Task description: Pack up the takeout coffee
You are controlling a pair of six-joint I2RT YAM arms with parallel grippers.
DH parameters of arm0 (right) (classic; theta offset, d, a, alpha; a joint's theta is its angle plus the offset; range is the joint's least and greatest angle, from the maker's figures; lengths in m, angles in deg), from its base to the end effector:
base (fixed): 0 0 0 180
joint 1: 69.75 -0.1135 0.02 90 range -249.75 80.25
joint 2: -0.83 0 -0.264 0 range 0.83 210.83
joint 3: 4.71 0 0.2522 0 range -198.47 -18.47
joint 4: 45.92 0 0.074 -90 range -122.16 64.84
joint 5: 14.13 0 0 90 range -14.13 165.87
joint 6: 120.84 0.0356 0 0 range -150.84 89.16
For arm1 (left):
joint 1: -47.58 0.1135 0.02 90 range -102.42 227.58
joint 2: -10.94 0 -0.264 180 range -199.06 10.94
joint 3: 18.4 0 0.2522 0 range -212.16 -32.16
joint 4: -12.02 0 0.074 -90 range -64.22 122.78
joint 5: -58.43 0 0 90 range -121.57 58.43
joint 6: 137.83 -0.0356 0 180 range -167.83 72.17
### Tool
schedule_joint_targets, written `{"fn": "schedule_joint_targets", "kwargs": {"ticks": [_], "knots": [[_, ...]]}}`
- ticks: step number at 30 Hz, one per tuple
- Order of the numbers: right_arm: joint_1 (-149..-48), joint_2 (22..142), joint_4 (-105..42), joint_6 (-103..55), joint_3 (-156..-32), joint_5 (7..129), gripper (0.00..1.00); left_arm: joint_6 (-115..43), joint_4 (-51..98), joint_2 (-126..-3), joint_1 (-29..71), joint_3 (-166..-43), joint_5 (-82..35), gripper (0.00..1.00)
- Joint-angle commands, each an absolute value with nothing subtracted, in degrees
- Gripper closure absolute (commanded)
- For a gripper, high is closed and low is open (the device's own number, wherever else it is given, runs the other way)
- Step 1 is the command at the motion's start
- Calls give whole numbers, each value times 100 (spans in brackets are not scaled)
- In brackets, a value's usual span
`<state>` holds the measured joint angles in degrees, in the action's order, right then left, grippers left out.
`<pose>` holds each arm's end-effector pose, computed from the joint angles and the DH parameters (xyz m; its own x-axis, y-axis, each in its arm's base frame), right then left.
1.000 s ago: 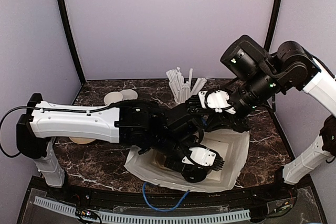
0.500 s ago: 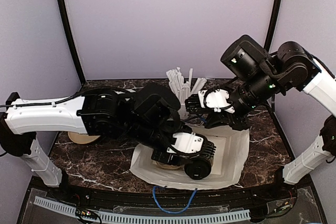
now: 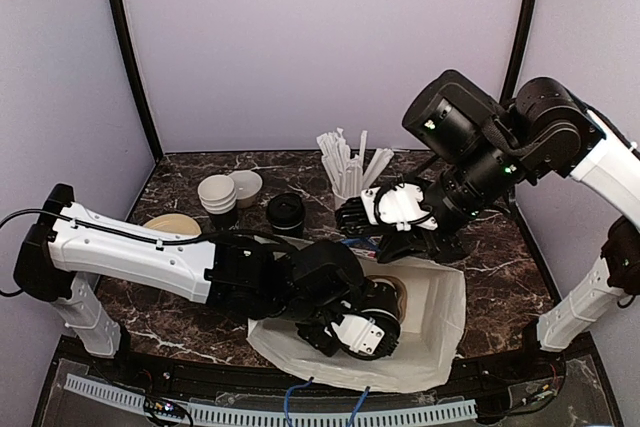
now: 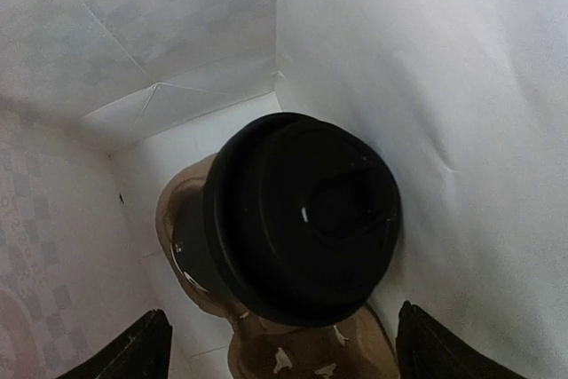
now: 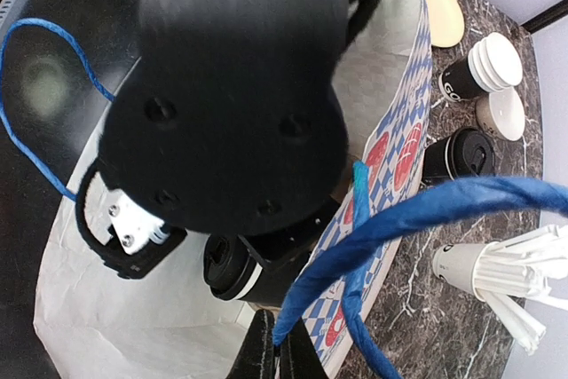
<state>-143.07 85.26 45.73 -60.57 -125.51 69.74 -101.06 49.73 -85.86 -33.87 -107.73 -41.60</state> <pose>0.0709 0.2499 0.4359 0.2761 -0.7964 -0.5381 -0.9592 -0.1932 -0.2062 0.0624 -0.3731 0.2655 0.7023 0.6344 -0.3230 0.6565 -0.4016 0.6386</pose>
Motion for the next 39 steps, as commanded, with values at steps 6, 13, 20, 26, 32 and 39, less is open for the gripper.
{"fn": "schedule_joint_targets", "kwargs": {"ticks": [6,13,20,26,32,39], "knots": [[-14462,8647,4571,-6058,-12833,6782,100,-11420,3269,-8709,-3340,-10253,-4278,1],[-14467,8727,4575,-6006,-12999,6697,100,-12058,2715,-9136,-3251,-10230,-3810,1],[-14463,8741,4576,-5916,-13138,6623,100,-12404,2062,-9707,-3187,-10479,-4076,2],[-14463,8749,4586,-5856,-13216,6615,100,-12686,2071,-10217,-3122,-10905,-4559,3],[-14446,8688,4563,-5880,-13096,6799,100,-12498,1984,-10080,-3117,-10888,-4775,11],[-13930,8508,4552,-5938,-12776,6892,100,-11730,2200,-9279,-3117,-10807,-4026,19]]}}
